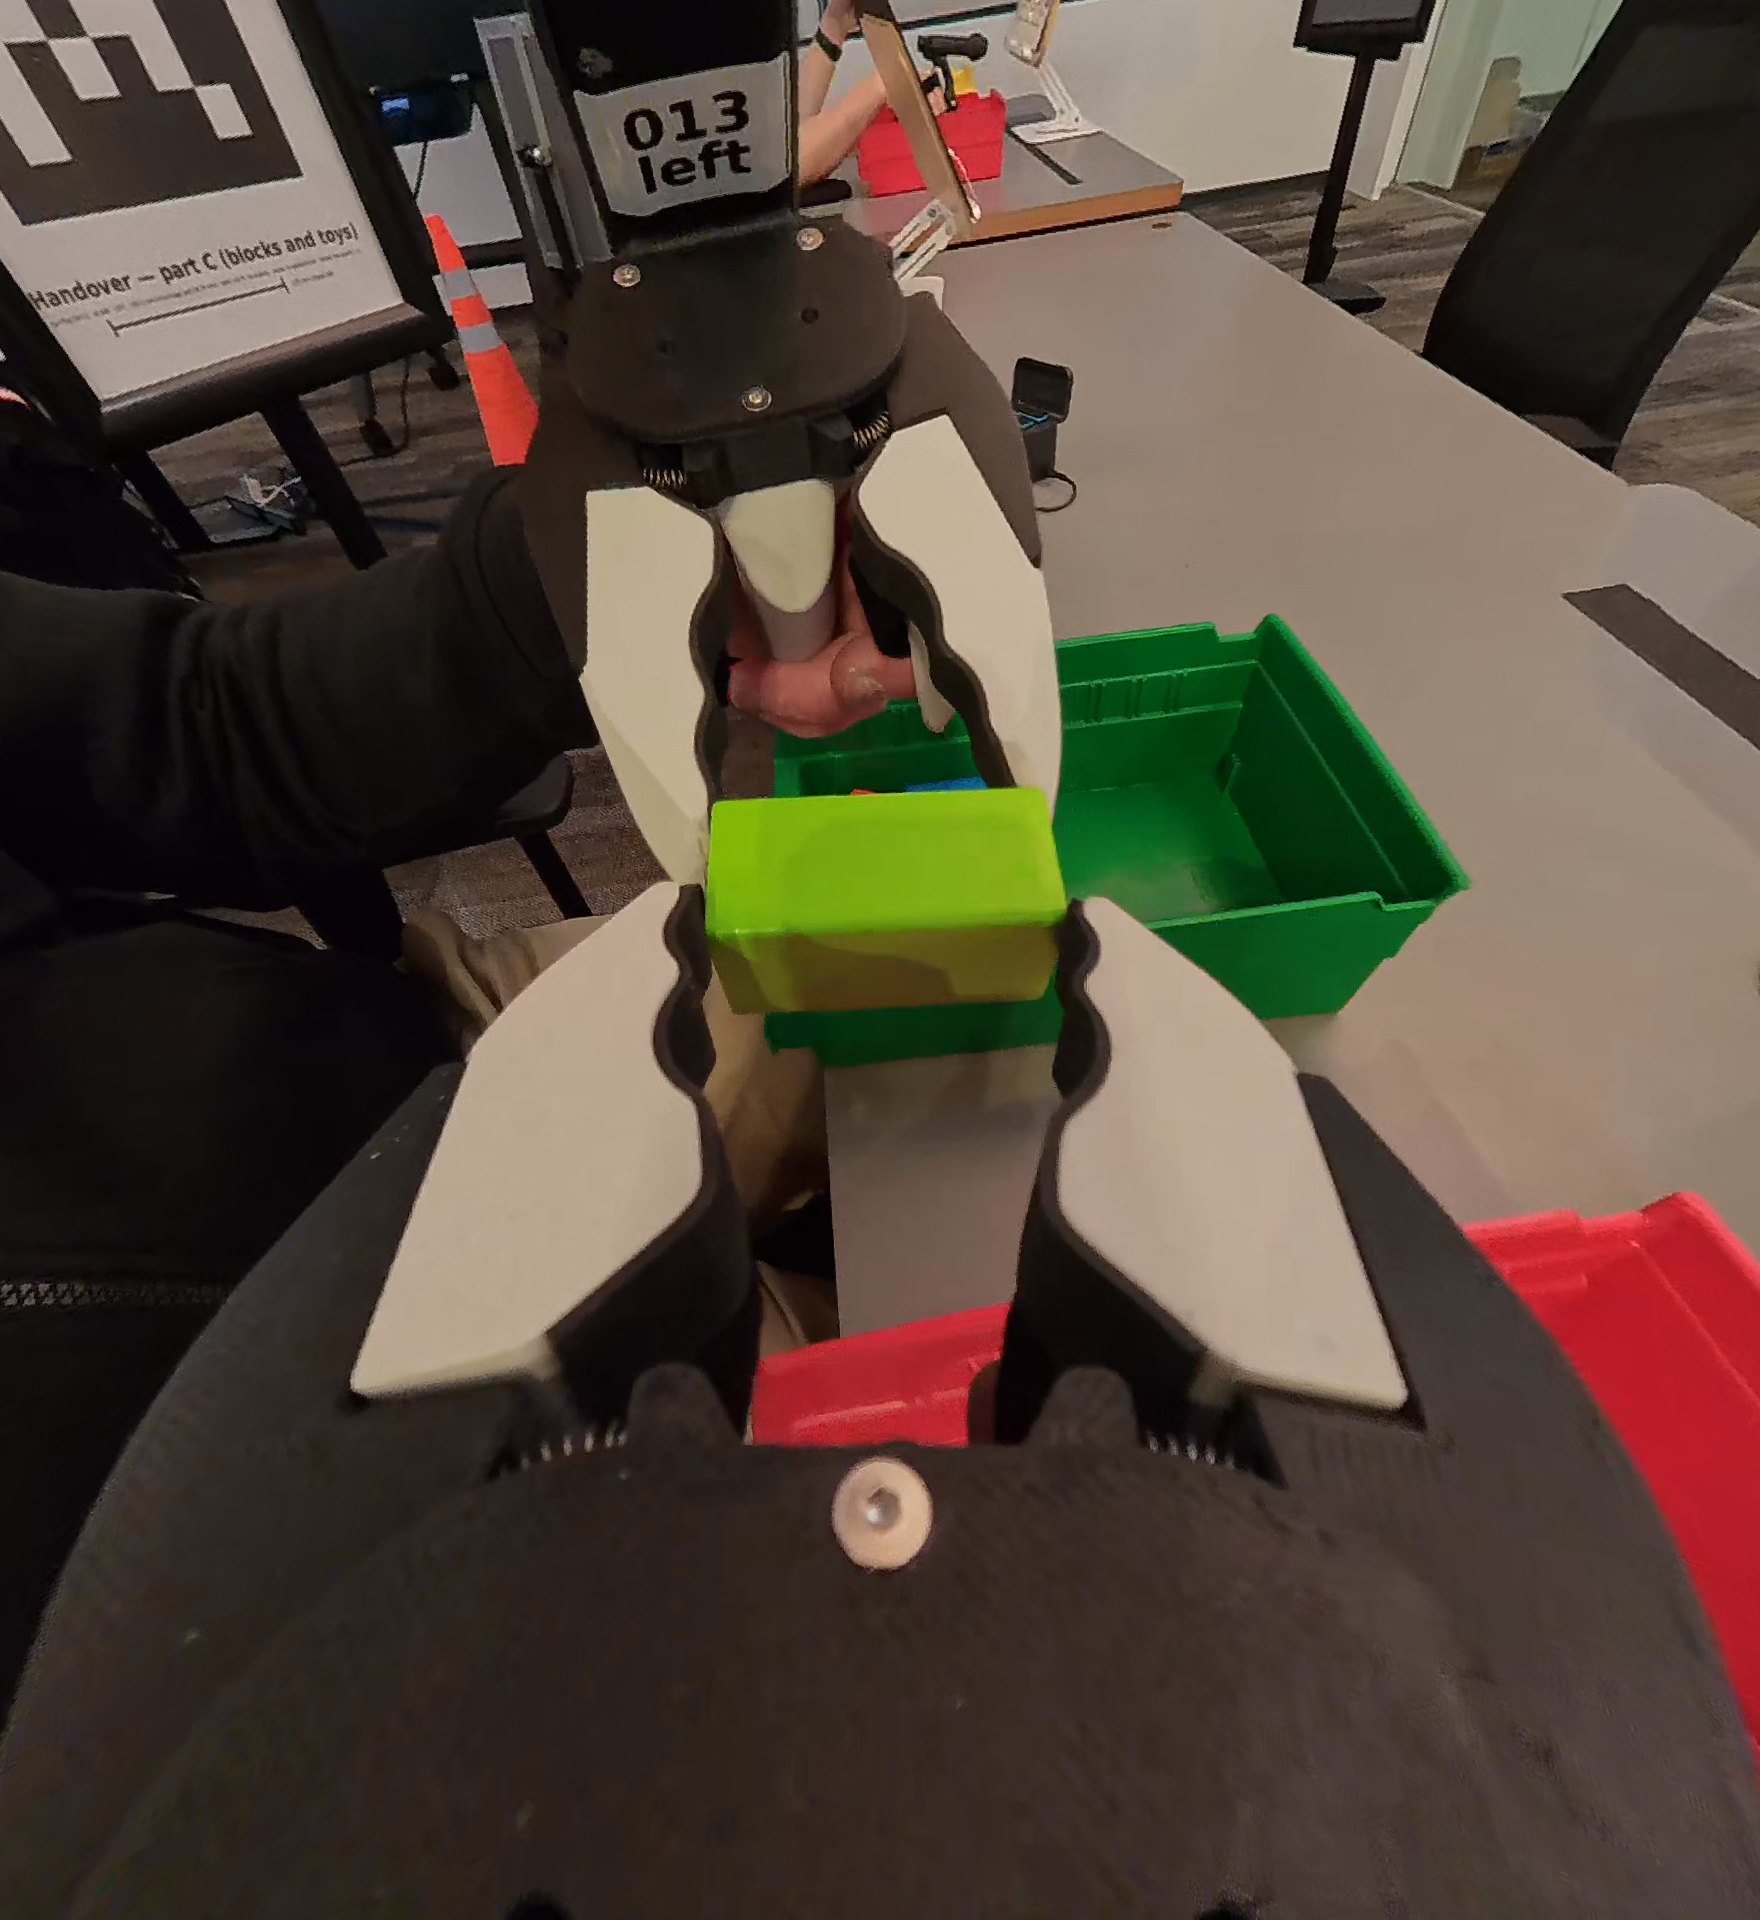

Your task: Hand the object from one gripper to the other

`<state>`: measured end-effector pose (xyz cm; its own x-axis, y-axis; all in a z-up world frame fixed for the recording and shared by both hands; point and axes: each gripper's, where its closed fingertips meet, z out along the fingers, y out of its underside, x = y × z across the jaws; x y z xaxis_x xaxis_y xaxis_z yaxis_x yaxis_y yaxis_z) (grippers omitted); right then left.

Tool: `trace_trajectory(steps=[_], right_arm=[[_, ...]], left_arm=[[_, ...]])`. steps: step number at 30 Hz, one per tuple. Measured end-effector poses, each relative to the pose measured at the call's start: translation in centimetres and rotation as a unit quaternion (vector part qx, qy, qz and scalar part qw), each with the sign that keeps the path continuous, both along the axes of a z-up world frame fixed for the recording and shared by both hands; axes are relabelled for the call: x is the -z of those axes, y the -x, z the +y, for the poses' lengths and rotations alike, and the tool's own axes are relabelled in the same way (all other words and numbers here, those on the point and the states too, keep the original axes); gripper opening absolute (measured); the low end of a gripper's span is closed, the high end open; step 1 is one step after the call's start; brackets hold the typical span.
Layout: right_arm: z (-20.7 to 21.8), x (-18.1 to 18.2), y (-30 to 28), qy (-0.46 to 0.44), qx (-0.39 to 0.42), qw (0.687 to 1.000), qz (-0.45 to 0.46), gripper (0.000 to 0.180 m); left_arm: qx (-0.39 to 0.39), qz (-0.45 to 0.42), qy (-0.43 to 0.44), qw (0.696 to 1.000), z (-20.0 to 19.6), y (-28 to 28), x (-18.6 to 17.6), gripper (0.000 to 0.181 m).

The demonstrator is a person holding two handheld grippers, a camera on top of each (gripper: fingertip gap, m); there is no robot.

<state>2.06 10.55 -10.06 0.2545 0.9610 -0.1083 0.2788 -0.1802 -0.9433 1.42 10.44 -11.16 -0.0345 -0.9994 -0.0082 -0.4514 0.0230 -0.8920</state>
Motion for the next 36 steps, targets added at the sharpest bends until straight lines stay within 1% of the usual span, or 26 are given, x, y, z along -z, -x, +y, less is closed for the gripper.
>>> trace_trajectory(steps=[2,7,10,13,15,18,21,24,26,31,36], right_arm=[[0.3,-0.1,-0.5,0.0,0.006,1.0,-0.001,0.064],[1.2,0.0,-2.7,0.007,0.029,0.999,-0.014,0.064],[2.0,1.3,-4.9,0.012,0.056,0.997,-0.061,0.064],[1.9,4.0,-6.6,0.034,0.055,0.988,-0.138,0.064],[1.3,6.3,-7.2,0.055,0.037,0.98,-0.187,0.064],[0.5,10.3,-8.0,0.083,0.018,0.957,-0.279,0.064],[-0.8,13.6,-7.9,0.126,-0.016,0.934,-0.334,0.064],[-2.0,15.9,-7.6,0.167,-0.049,0.918,-0.357,0.064],[-2.1,16.9,-7.6,0.18,-0.054,0.911,-0.366,0.064],[-2.4,18.1,-7.0,0.21,-0.069,0.908,-0.356,0.065],[-2.4,18.5,-6.7,0.214,-0.073,0.908,-0.353,0.064]], left_arm=[[-0.006,-0.011,0.009,1.0,0.3,-0.1,-0.1,0.059],[-0.026,0.002,0.011,1.0,1.3,0.3,0.7,0.06],[-0.034,0.005,0.008,0.999,1.7,0.6,0.6,0.06],[-0.038,0.02,0.0,0.999,1.9,0.9,0.9,0.059],[-0.04,0.027,-0.004,0.999,1.9,1.0,1.1,0.059],[-0.045,0.036,-0.008,0.998,2.1,1.2,1.3,0.06],[-0.052,0.046,-0.011,0.998,2.4,1.5,1.5,0.06],[-0.051,0.052,-0.012,0.997,2.4,1.6,1.6,0.061],[-0.051,0.057,-0.013,0.997,2.3,1.7,1.8,0.061],[-0.051,0.065,-0.013,0.997,2.3,1.8,2.2,0.061],[-0.052,0.069,-0.013,0.996,2.3,1.8,2.4,0.061]])
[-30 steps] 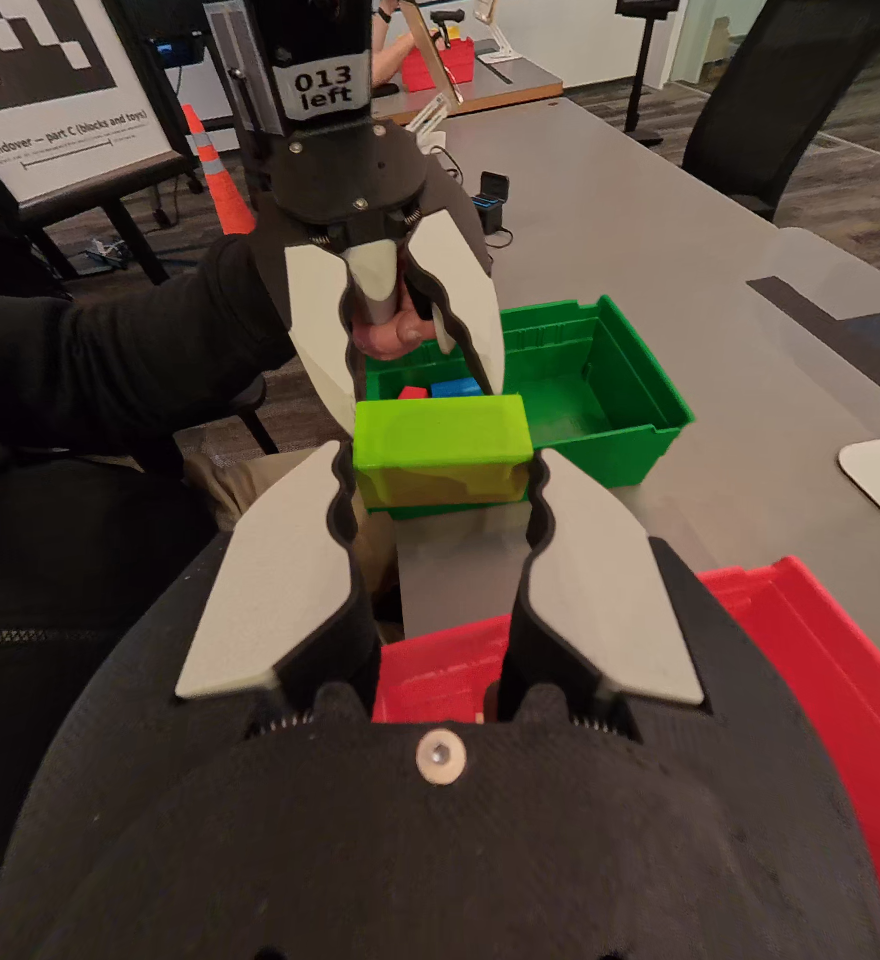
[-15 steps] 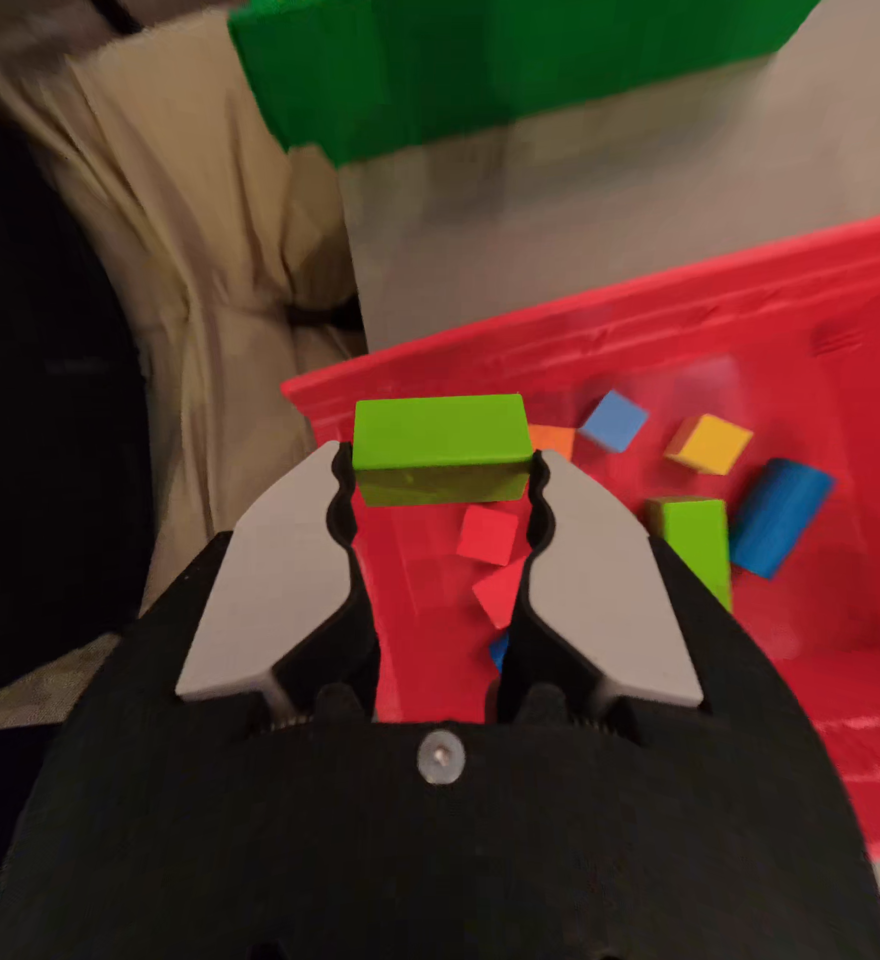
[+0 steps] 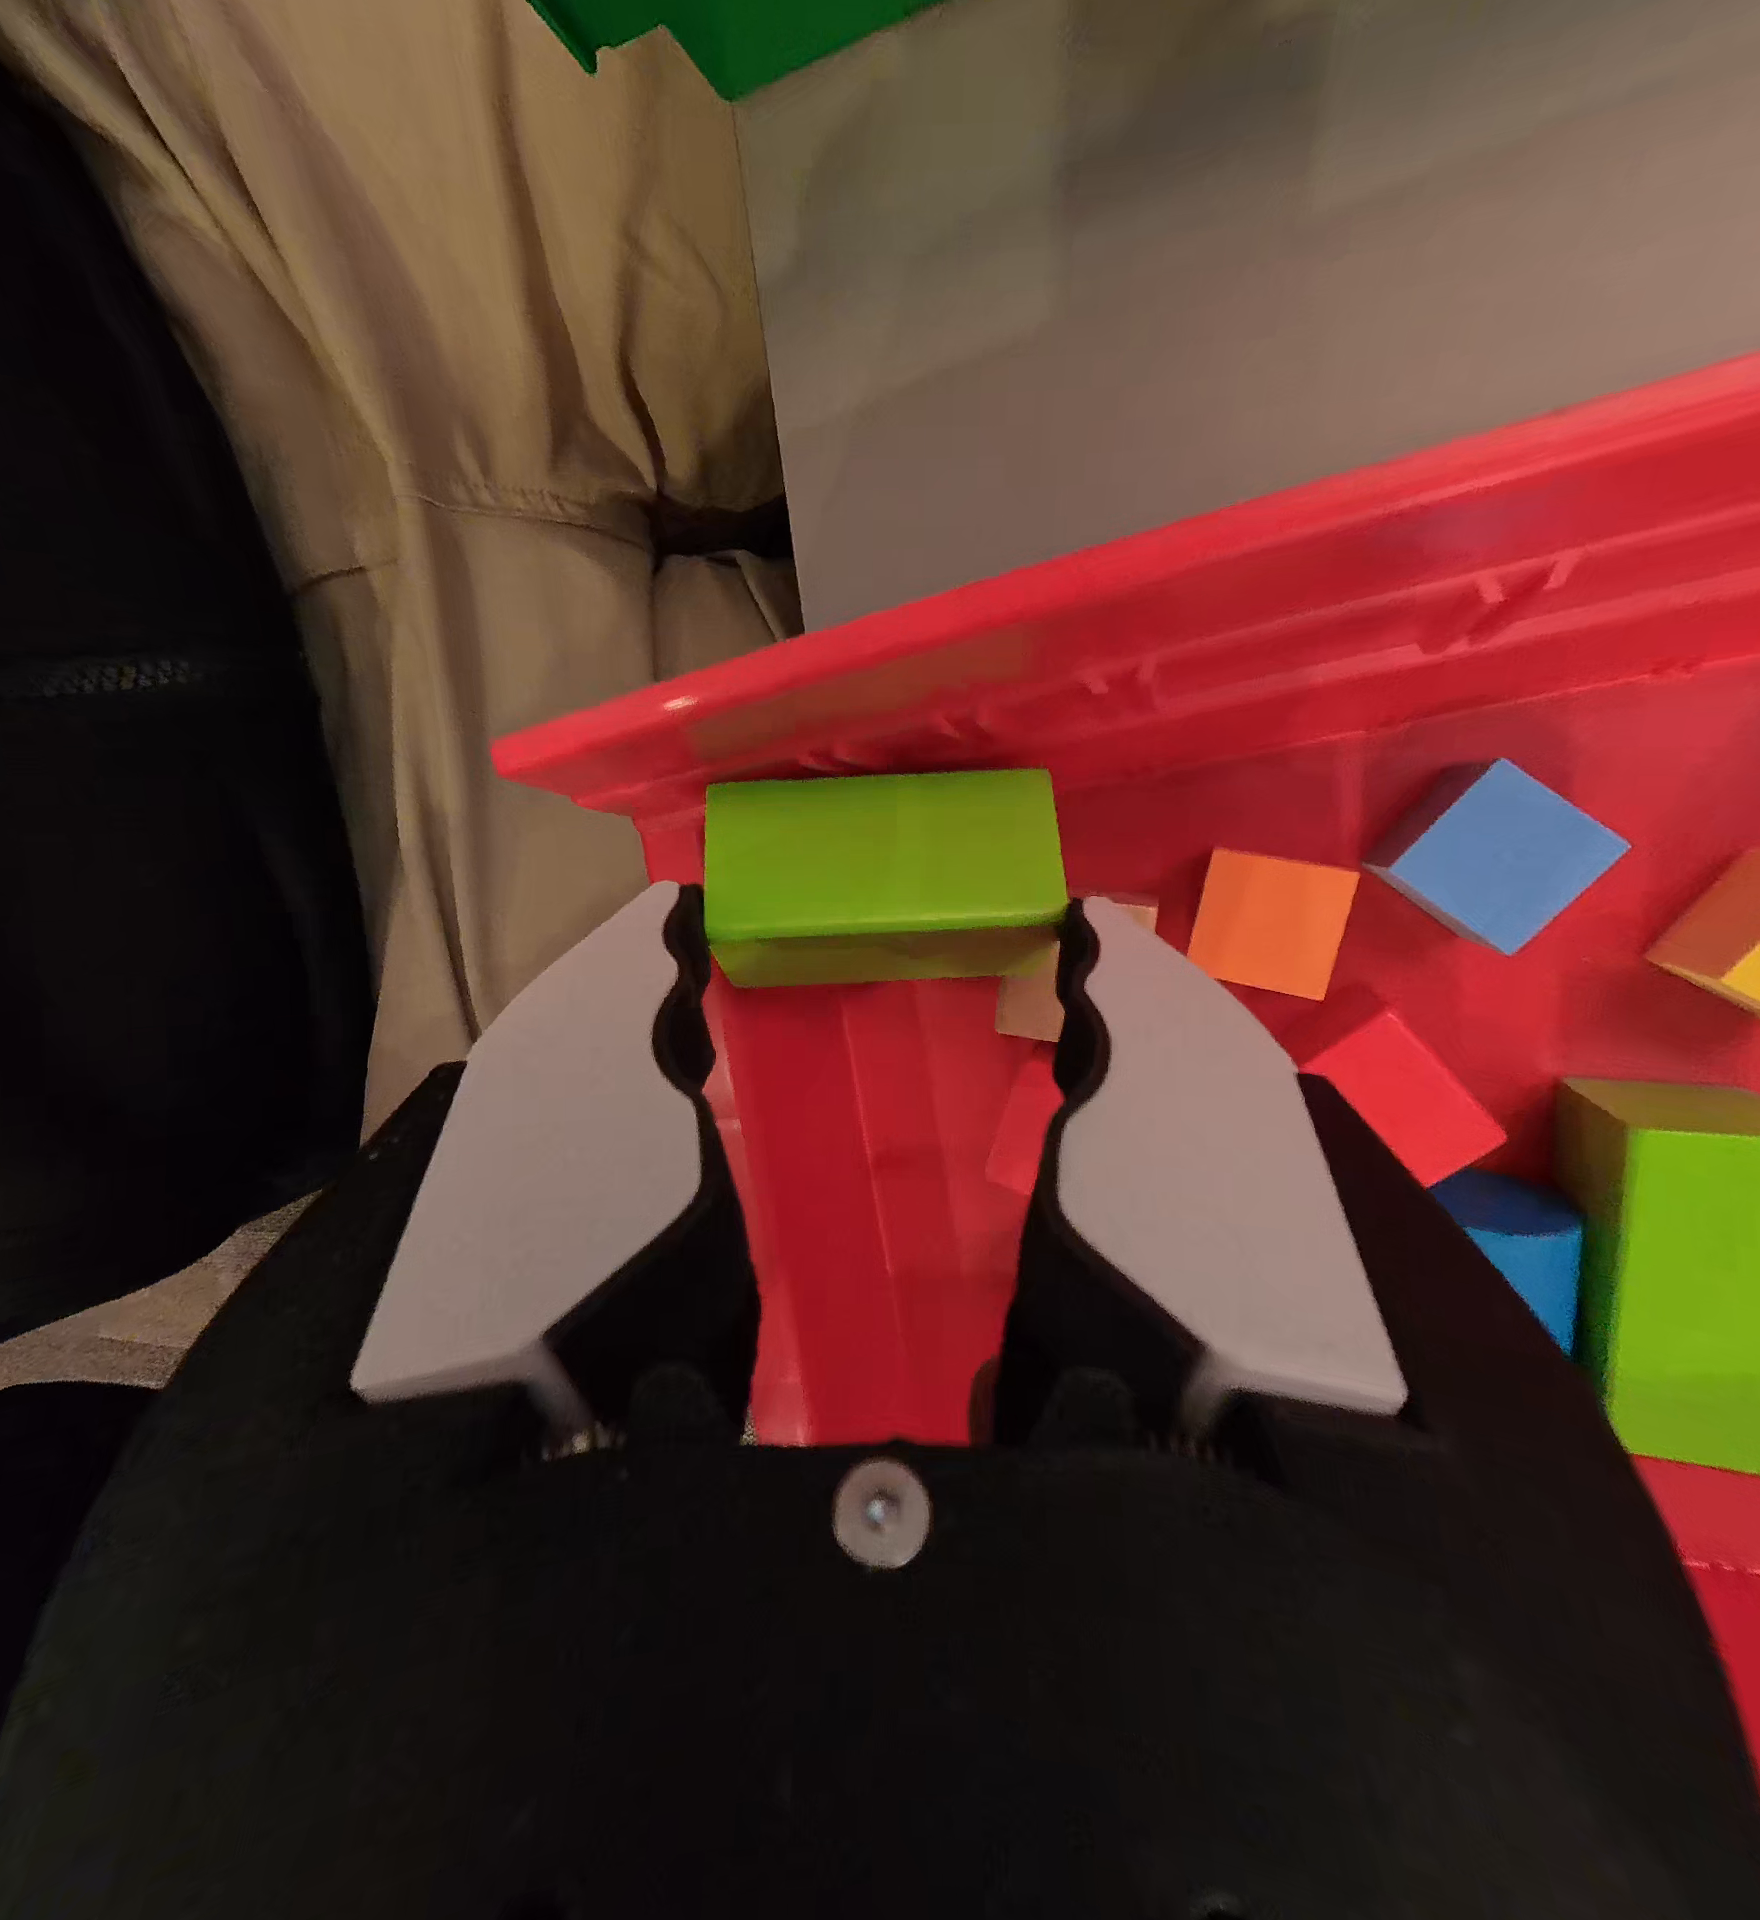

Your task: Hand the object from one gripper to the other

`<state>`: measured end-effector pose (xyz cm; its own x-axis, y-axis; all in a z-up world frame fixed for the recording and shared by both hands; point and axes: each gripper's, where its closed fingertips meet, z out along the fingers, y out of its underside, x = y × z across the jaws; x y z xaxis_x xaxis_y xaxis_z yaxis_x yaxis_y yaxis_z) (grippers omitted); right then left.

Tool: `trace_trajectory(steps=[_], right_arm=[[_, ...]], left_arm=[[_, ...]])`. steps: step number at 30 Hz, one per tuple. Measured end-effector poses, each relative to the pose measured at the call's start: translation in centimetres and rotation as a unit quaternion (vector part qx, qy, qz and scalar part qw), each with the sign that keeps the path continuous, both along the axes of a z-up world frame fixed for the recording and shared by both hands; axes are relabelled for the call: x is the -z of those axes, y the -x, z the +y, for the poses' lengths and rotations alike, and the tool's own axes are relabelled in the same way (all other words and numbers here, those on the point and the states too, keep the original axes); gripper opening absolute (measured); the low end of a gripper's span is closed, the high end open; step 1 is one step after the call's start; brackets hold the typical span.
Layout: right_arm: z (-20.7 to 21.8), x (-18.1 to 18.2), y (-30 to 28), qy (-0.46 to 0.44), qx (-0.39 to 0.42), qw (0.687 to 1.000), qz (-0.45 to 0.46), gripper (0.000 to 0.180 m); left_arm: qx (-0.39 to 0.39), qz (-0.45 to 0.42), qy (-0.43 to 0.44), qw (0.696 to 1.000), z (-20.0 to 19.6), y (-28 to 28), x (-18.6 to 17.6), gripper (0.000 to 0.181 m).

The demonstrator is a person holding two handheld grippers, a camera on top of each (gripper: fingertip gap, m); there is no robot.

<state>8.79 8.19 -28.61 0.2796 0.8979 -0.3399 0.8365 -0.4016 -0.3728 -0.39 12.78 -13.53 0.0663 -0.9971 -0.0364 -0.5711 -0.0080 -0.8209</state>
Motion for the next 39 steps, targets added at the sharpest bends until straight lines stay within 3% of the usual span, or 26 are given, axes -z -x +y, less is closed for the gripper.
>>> trace_trajectory(steps=[7,24,39], right_arm=[[1.0,0.4,-0.6,-0.026,0.012,0.999,-0.023,0.065],[2.9,1.4,-2.1,-0.15,-0.017,0.971,-0.188,0.064],[6.6,0.9,-2.6,-0.229,0.039,0.953,-0.197,0.064]], left_arm=[[0.002,0.01,0.0,1.0,-0.1,-0.2,0.5,0.062],[-0.004,0.026,-0.009,1.0,0.1,0.0,0.9,0.063],[-0.007,0.035,-0.013,0.999,0.1,0.0,1.2,0.063]])
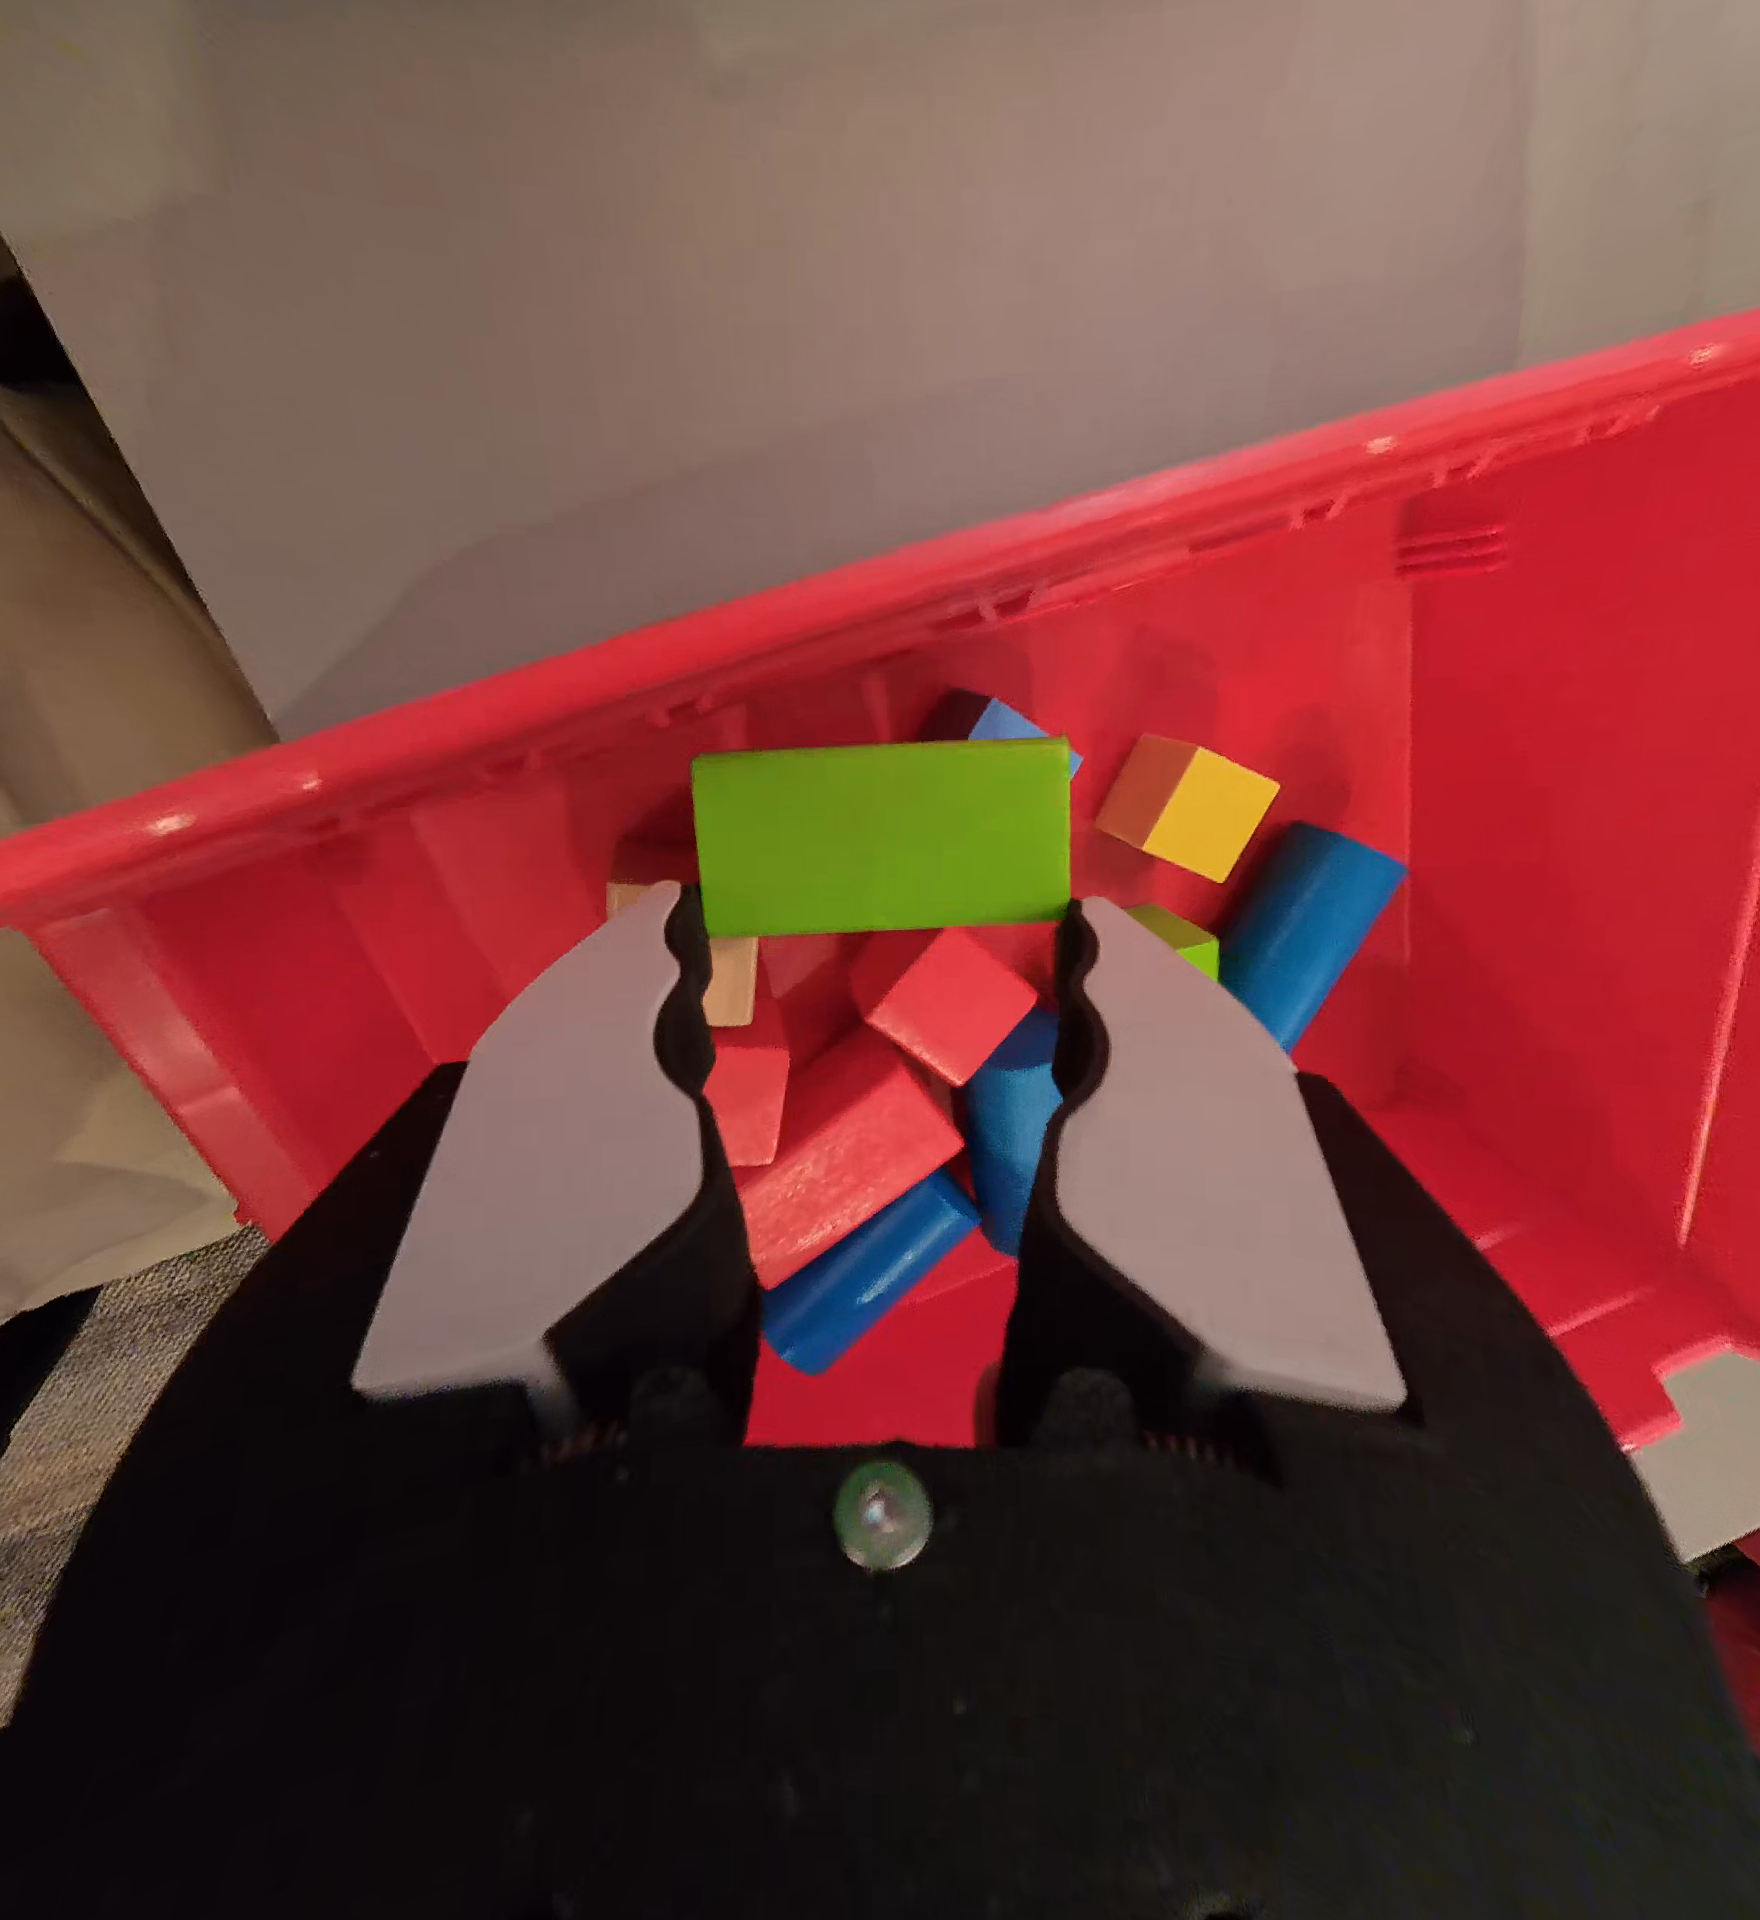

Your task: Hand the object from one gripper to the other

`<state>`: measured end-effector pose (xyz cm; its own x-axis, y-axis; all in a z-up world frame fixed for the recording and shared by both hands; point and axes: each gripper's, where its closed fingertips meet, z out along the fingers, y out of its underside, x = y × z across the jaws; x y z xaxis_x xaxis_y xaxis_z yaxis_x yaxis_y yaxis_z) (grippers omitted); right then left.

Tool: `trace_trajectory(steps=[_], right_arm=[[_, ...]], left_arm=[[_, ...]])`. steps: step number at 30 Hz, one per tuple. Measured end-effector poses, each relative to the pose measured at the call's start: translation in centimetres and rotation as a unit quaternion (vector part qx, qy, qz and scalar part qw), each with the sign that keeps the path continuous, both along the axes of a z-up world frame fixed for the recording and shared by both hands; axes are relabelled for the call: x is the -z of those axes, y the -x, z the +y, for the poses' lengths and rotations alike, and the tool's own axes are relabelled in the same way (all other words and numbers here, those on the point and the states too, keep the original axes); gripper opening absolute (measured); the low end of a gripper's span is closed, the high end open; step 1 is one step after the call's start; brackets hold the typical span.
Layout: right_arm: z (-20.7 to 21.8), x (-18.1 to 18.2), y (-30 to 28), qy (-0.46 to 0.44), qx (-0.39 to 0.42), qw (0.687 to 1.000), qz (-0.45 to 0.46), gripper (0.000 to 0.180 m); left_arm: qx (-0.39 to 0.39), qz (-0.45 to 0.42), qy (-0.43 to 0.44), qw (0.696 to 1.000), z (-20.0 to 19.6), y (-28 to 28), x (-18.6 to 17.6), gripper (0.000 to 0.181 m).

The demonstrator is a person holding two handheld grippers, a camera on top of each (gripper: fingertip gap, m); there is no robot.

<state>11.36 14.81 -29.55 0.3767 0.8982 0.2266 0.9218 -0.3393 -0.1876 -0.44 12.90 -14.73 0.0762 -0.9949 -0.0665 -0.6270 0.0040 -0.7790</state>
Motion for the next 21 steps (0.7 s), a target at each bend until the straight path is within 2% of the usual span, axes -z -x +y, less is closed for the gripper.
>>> trace_trajectory(steps=[8,21], right_arm=[[0.5,0.1,0.6,-0.021,-0.012,1.0,-0.006,0.064],[-2.4,1.2,0.6,0.048,-0.062,0.997,-0.02,0.064]], left_arm=[[-0.003,0.006,-0.004,1.0,0.0,0.1,0.2,0.063],[-0.006,0.011,-0.007,1.0,0.1,0.2,0.3,0.063]])
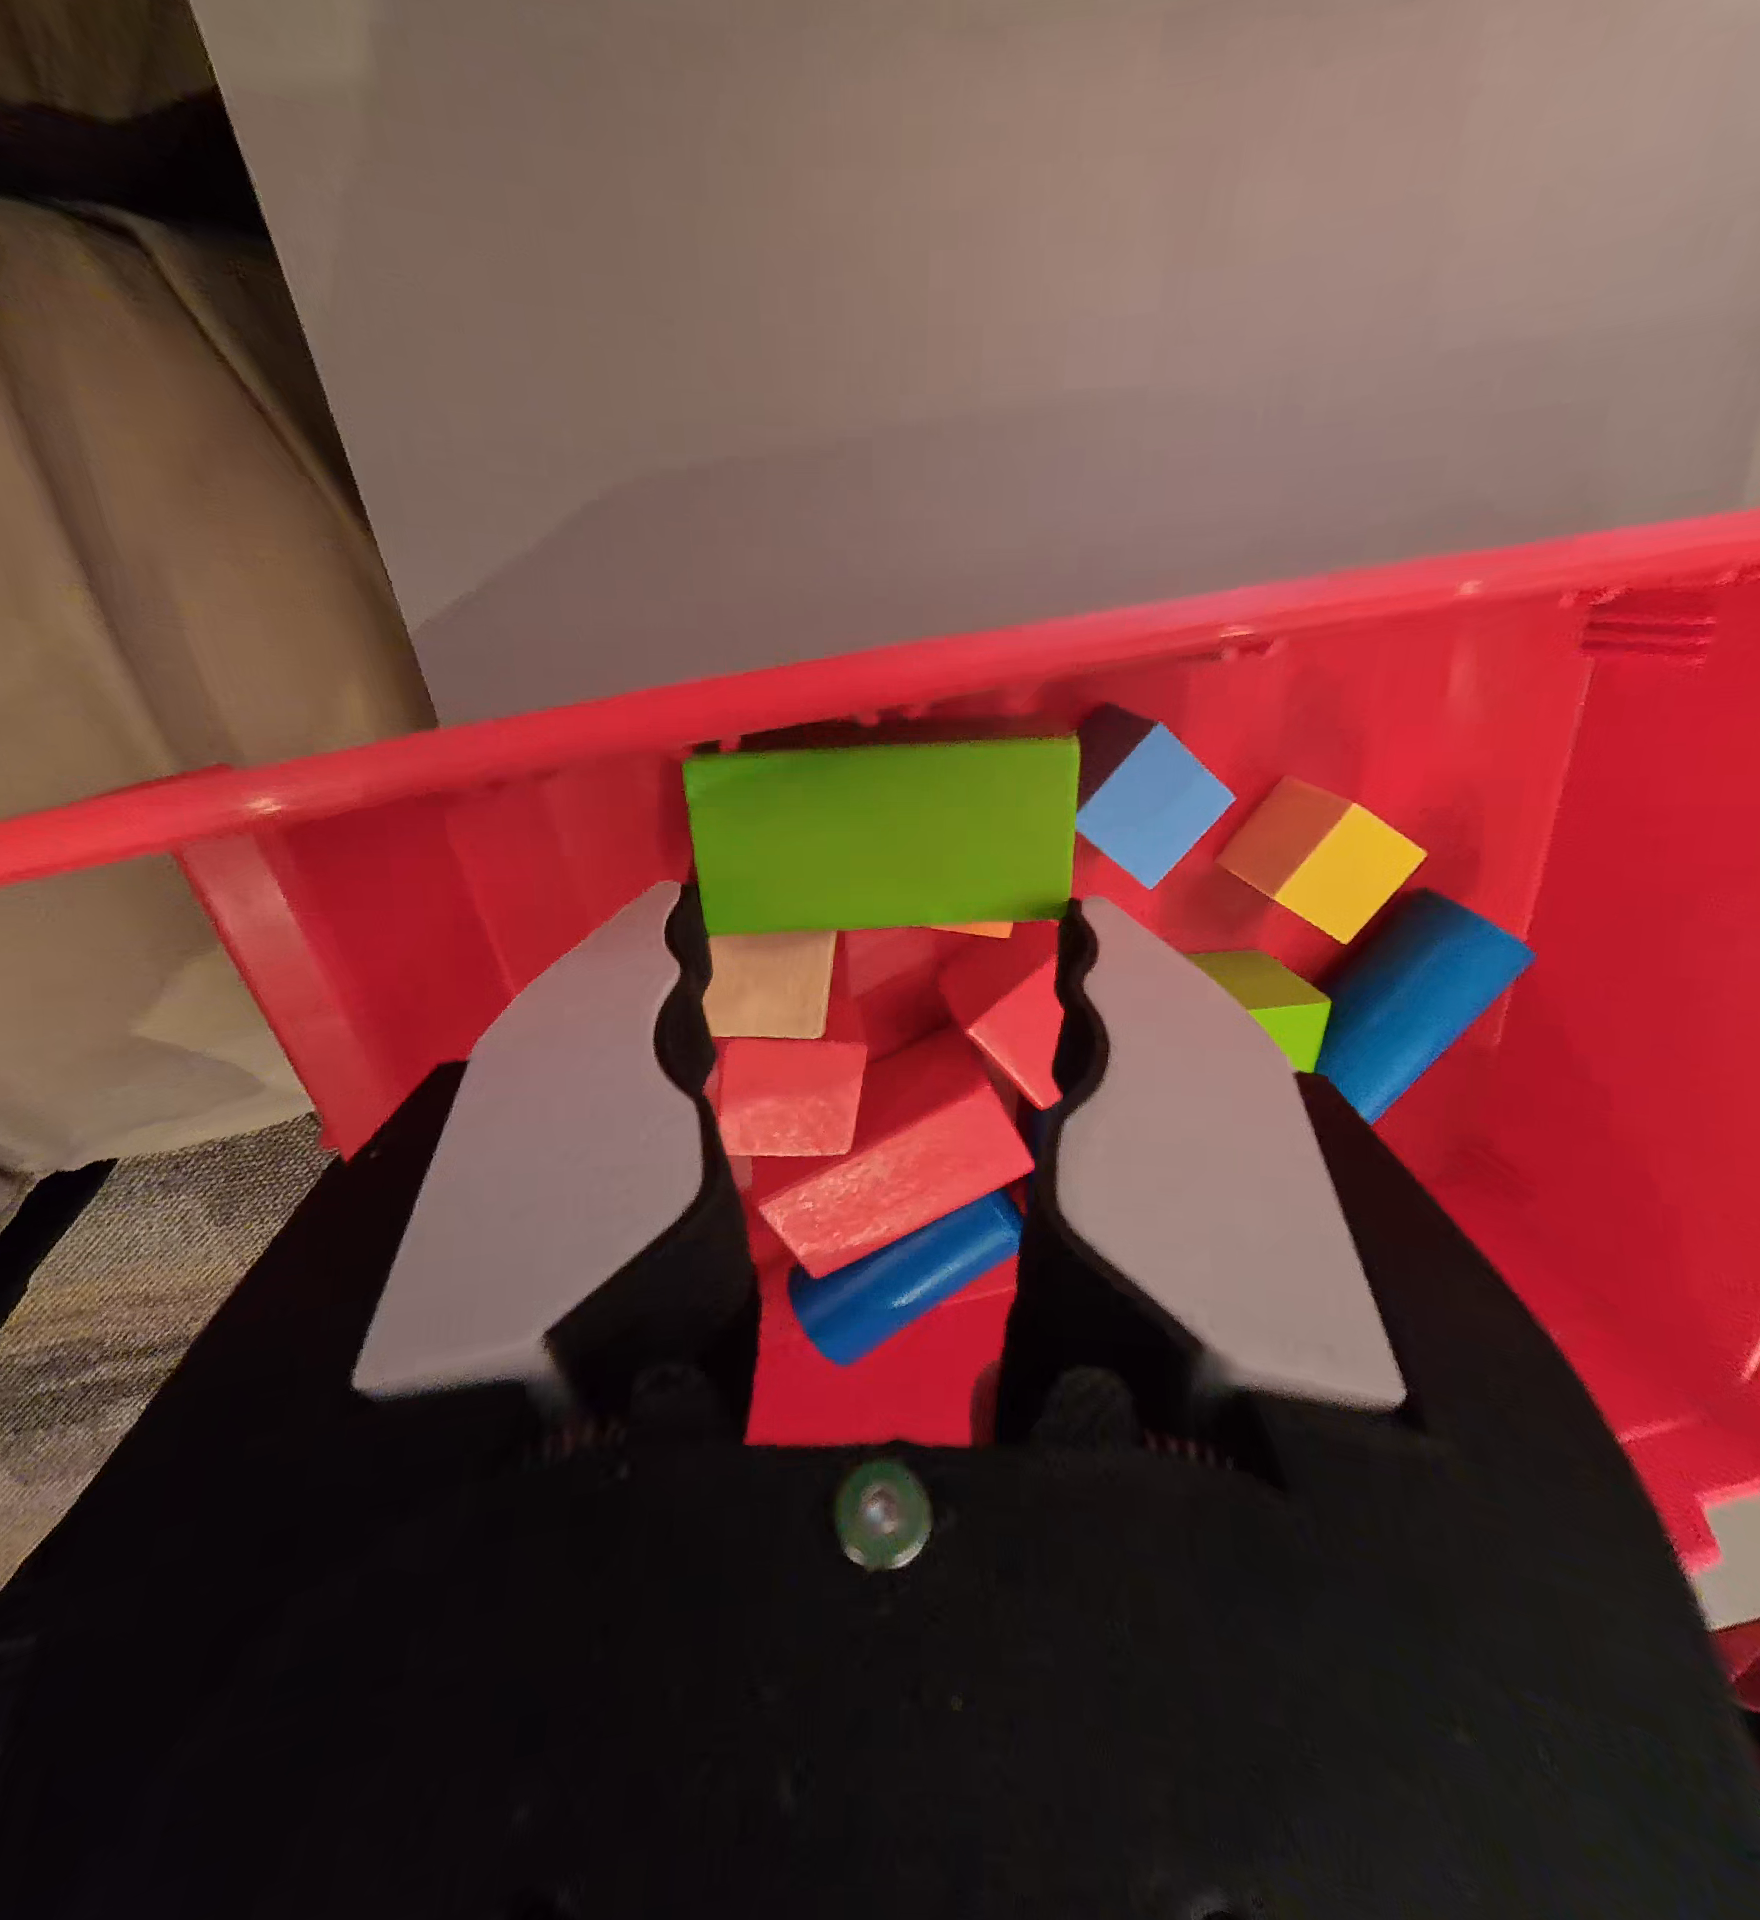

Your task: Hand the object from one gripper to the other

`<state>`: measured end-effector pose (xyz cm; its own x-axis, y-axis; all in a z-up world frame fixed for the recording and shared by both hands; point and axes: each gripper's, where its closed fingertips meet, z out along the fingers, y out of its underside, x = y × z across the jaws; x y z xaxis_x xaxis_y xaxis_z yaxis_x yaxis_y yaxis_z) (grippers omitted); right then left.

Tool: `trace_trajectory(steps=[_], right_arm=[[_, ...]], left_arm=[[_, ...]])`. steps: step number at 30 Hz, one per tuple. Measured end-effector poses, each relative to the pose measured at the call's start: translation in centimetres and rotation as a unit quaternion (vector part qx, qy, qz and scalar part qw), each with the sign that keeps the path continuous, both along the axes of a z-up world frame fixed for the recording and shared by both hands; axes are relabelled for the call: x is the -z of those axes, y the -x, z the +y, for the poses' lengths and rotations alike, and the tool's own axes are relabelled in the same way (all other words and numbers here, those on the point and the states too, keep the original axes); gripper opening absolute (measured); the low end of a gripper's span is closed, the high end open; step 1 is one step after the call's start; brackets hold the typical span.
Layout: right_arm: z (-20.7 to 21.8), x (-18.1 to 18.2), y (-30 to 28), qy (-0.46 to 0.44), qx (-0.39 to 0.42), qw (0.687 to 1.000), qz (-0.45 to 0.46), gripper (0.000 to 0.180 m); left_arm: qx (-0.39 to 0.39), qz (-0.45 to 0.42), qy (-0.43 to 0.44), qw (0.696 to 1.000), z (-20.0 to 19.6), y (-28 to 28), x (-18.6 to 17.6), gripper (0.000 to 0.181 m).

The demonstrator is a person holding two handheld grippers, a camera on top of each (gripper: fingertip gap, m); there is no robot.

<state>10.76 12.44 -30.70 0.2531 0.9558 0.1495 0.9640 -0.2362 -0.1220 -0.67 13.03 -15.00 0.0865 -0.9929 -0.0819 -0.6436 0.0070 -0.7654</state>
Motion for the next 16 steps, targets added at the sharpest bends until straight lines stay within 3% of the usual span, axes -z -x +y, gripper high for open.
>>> trace_trajectory(steps=[16], right_arm=[[-1.2,0.1,-0.3,0.033,-0.004,0.999,-0.001,0.064]], left_arm=[[-0.004,0.014,-0.002,1.0,0.2,0.2,0.5,0.064]])
